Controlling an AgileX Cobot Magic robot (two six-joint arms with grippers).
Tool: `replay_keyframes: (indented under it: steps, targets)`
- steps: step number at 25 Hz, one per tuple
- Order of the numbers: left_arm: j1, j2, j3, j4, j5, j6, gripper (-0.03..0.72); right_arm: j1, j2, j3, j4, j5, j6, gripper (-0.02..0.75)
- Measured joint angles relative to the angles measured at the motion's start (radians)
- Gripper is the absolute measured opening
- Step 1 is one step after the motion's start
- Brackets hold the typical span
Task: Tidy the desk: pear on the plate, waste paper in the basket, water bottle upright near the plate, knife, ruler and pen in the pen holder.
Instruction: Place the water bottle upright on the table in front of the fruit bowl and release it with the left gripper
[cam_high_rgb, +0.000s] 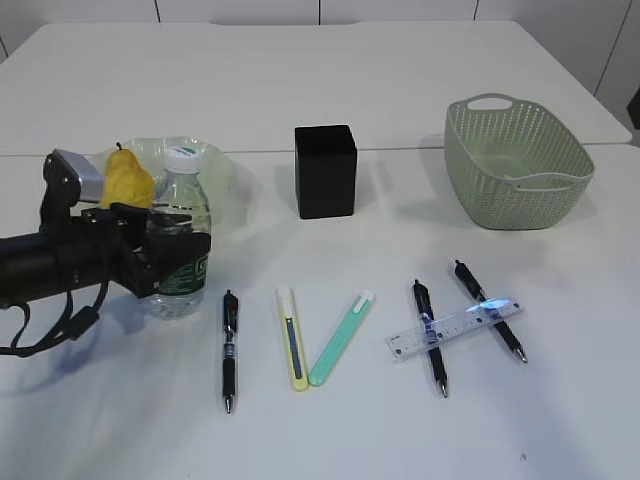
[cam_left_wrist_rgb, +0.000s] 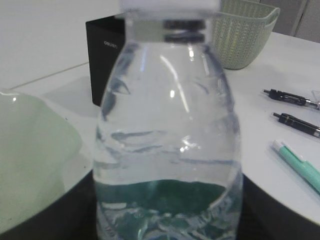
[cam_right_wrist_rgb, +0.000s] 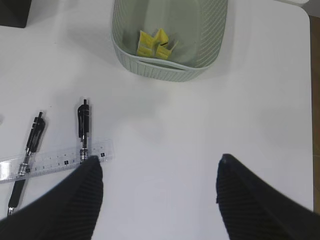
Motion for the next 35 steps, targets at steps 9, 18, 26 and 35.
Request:
replay_keyframes:
  steps: [9, 18, 26, 35]
  targets:
    - [-0.020, 0.048, -0.006, -0.139, -0.057, 0.099, 0.419, 0.000, 0.000, 0.000, 0.000, -0.002, -0.004, 0.521]
    - [-0.020, 0.048, -0.006, -0.142, -0.057, 0.113, 0.440, 0.000, 0.000, 0.000, 0.000, -0.002, -0.006, 0.519]
    - [-0.020, 0.048, -0.006, -0.137, -0.055, 0.116, 0.470, 0.000, 0.000, 0.000, 0.000, -0.002, -0.006, 0.519]
    - [-0.020, 0.019, -0.006, -0.127, -0.017, 0.118, 0.552, 0.000, 0.000, 0.000, 0.000, -0.002, -0.006, 0.519]
